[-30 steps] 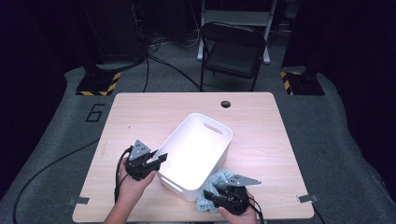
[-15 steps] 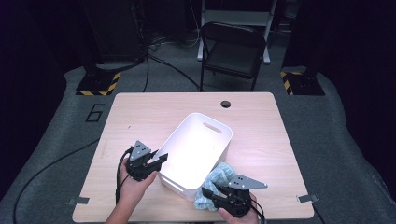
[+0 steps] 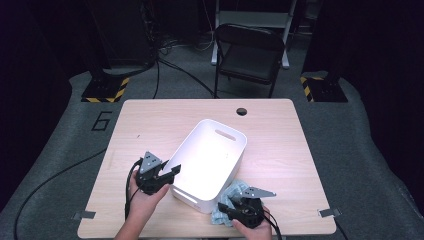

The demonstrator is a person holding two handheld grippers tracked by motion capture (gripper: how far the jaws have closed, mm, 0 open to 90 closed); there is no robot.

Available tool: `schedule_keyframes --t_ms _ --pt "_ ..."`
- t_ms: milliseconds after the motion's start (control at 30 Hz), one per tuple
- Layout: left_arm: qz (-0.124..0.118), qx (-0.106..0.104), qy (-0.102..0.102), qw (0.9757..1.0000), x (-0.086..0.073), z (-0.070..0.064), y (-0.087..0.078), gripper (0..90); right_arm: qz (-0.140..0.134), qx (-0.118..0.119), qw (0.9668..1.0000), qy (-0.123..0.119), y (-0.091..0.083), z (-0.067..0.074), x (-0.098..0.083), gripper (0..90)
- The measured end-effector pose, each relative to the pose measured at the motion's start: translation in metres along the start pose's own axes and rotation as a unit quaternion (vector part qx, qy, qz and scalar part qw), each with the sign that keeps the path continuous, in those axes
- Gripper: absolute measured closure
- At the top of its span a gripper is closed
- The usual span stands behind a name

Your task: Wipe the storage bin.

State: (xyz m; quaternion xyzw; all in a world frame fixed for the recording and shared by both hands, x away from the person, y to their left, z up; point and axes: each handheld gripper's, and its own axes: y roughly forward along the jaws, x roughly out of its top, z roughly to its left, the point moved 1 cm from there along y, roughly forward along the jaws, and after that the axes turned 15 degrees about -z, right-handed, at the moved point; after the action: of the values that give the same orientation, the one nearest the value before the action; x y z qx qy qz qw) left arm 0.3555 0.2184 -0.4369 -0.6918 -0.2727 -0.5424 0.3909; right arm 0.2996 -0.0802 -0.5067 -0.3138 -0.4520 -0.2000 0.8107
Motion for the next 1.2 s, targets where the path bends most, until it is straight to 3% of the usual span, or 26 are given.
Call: schedule_keyframes --t_ms 167,300,433,600,700,800,1033,1200 --pt "0.004 -0.008 -0.003 1.0 0.0 0.002 0.001 53.0 0.002 -0.004 1.0 0.006 0.004 -0.007 -0.004 66.7" --pt "0.01 -0.018 -0.001 0.9998 0.001 0.003 0.001 51.0 -0.002 -0.006 1.0 0.003 0.0 -0.002 -0.003 66.3" --pt "0.017 -0.022 -0.003 0.9996 0.003 0.005 0.002 51.9 -0.021 0.007 0.9997 -0.005 -0.013 0.014 0.007 66.1" --pt "0.02 -0.02 -0.002 0.9996 0.003 0.004 0.002 53.4 -0.063 0.032 0.9972 -0.025 -0.031 0.038 0.027 66.0" --pt "0.021 -0.014 -0.002 0.9997 0.002 0.003 0.001 55.4 -0.08 0.034 0.9956 -0.034 -0.037 0.047 0.035 66.0" --pt "0.023 -0.011 0.003 0.9997 0.003 0.002 -0.001 56.8 -0.084 0.034 0.9954 -0.033 -0.036 0.046 0.035 66.2" --pt "0.012 -0.004 -0.031 0.9994 0.002 0.004 -0.011 56.9 -0.099 0.014 0.9945 -0.034 -0.029 0.033 0.04 66.5" --pt "0.009 0.006 -0.039 0.9992 0.001 0.003 -0.014 55.7 -0.09 0.01 0.9952 -0.037 -0.021 0.025 0.039 66.2"
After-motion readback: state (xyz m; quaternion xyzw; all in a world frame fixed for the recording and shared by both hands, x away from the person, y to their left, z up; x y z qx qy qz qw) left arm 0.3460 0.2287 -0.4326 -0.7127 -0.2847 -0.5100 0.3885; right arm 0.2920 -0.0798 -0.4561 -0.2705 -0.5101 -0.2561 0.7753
